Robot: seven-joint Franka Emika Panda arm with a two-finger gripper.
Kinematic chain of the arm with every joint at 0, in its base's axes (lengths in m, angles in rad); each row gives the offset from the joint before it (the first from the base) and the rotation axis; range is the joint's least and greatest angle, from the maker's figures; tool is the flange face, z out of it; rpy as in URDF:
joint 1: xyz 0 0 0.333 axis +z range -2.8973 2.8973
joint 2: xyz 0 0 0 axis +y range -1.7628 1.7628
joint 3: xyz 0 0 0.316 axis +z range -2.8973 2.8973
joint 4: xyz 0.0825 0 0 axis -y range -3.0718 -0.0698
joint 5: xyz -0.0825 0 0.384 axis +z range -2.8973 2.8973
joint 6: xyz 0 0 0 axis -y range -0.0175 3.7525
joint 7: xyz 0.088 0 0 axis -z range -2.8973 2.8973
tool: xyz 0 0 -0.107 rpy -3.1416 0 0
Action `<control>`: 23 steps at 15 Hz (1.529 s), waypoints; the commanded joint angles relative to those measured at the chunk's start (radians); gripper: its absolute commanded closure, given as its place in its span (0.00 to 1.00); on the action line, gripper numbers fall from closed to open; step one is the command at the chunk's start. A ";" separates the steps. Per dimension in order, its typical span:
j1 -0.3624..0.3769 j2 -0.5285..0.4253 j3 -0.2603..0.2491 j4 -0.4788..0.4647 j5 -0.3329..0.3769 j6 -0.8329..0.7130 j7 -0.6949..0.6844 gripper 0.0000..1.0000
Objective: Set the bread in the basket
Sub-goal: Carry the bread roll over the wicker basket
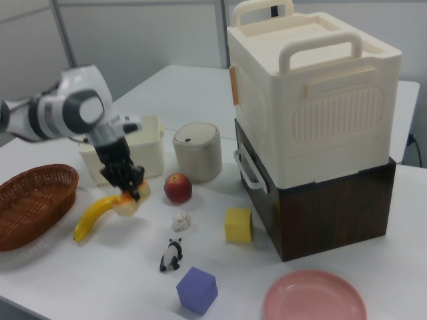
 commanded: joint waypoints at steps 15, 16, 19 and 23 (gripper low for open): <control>0.188 -0.001 0.370 0.098 0.083 -0.131 0.253 0.79; 0.210 0.017 0.370 0.098 0.080 -0.131 0.255 0.79; 0.227 0.050 0.370 0.098 0.070 -0.131 0.257 0.79; 0.222 0.071 0.364 0.099 0.064 -0.125 0.255 0.02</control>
